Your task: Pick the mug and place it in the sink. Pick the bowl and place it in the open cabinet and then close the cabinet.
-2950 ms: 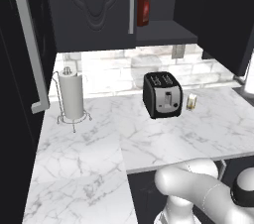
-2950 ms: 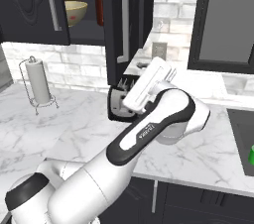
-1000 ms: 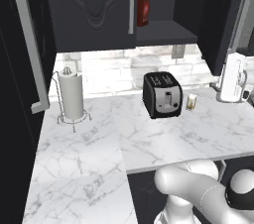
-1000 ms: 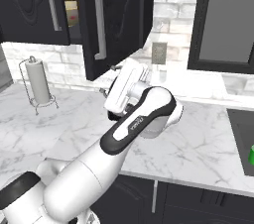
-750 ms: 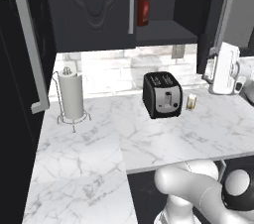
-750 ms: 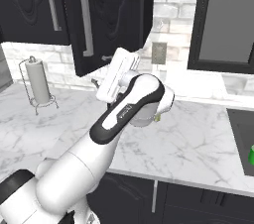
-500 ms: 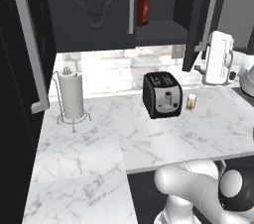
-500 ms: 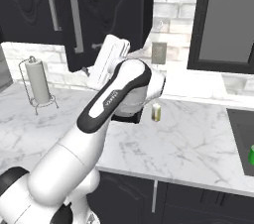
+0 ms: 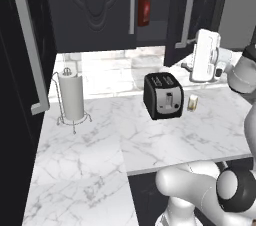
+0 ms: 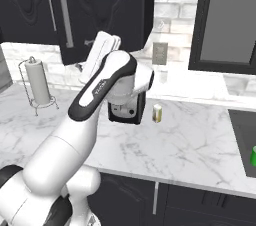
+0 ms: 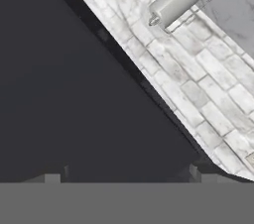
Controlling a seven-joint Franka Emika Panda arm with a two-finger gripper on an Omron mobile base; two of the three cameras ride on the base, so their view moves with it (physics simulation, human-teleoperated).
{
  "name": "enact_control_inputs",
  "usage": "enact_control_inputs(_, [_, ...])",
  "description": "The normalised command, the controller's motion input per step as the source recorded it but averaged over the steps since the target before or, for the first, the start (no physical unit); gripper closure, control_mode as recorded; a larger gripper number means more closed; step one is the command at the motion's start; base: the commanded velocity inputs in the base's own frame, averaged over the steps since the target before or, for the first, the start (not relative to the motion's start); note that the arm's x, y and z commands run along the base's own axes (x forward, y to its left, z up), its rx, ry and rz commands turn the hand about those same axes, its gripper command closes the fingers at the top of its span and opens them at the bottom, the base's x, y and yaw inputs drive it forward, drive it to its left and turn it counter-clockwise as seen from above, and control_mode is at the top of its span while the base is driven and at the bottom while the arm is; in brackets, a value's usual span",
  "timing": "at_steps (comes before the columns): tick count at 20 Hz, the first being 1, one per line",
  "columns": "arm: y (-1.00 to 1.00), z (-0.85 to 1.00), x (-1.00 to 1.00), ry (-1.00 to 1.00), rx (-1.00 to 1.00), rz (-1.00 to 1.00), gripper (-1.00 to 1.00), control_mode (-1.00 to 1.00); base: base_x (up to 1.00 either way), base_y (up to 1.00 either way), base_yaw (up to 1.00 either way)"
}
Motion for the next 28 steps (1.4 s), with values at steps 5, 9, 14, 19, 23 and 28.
enact_control_inputs(5, [0.40,0.00,0.38,0.00,0.00,-0.13,-1.00,-1.00,0.00,0.00,0.00])
enact_control_inputs(9, [0.39,0.00,0.40,0.00,0.00,-0.17,-1.00,-1.00,0.00,0.00,0.00])
enact_control_inputs(14, [0.44,0.00,0.41,0.01,0.00,-0.21,-1.00,-1.00,0.00,0.00,0.00])
enact_control_inputs(19, [0.40,0.00,0.53,0.08,0.00,-0.21,-1.00,-1.00,0.00,0.00,0.00])
enact_control_inputs(23, [0.33,0.00,0.51,0.15,0.00,-0.19,-1.00,-1.00,0.00,0.00,0.00])
enact_control_inputs(28, [0.16,0.00,0.56,0.24,0.00,-0.17,-1.00,-1.00,0.00,0.00,0.00])
